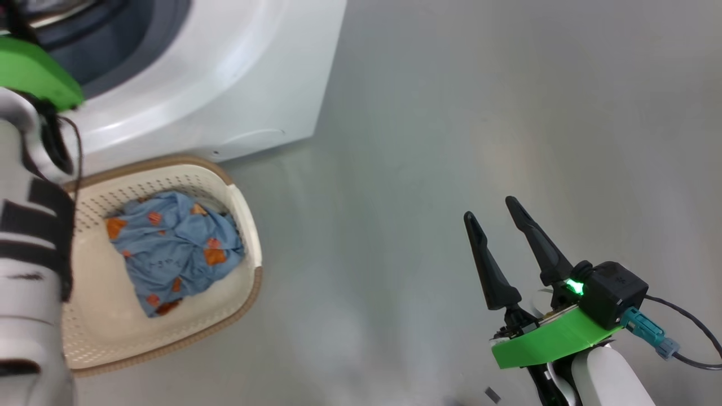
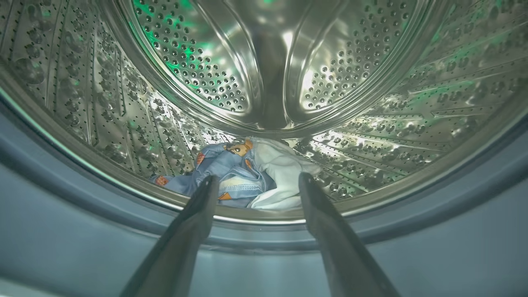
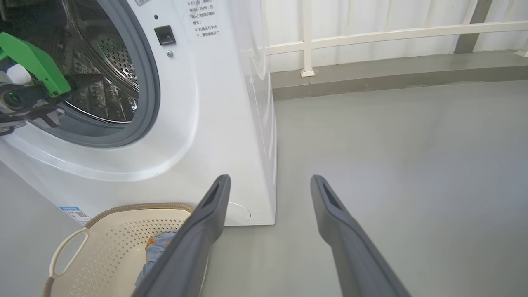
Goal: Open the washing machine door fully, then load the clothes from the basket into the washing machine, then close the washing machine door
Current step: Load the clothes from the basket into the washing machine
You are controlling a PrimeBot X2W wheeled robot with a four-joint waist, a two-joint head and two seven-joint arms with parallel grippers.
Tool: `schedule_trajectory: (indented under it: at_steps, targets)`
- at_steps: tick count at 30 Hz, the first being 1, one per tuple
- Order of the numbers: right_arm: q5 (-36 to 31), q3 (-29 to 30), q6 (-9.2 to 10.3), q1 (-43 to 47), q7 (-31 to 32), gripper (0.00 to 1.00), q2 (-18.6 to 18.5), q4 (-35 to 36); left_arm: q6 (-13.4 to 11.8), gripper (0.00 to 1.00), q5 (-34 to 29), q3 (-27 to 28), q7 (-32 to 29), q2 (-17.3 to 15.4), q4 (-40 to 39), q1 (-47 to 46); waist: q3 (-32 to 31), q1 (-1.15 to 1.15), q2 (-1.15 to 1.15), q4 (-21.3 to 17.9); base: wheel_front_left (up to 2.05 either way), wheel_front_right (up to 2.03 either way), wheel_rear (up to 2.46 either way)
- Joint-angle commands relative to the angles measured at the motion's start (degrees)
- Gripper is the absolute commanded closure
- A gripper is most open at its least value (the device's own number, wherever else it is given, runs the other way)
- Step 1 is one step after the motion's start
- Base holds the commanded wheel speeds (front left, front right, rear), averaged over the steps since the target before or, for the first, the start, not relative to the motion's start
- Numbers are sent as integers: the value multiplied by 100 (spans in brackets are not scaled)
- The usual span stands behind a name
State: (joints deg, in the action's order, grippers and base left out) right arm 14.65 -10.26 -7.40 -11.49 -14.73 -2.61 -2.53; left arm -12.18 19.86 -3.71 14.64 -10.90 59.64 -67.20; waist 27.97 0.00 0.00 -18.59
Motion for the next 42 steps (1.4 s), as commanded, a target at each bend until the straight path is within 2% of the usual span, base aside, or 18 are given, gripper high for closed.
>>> schedule_trajectory:
  at_steps: [1,11,22,34,42]
  targets:
    - [-36,-92,-9,180,-27,0,-44,107,48,0,26,67,35,-187,-166,80,-227,0,0,197,0,0,0]
    - [-51,87,-9,298,-27,0,-136,88,403,0,-50,97,35,142,-1000,1214,-878,0,0,540,0,0,0]
    - [-81,252,-9,575,-27,0,-216,62,696,0,-36,127,36,529,-2139,2948,-1615,0,0,914,0,0,0]
    - [-105,344,-9,866,-27,0,-349,65,755,0,11,28,36,705,-3446,4736,-2109,0,0,1396,0,0,0]
    - [-97,283,-9,945,-27,0,-382,45,699,0,12,53,36,721,-4205,5635,-2379,0,0,1465,0,0,0]
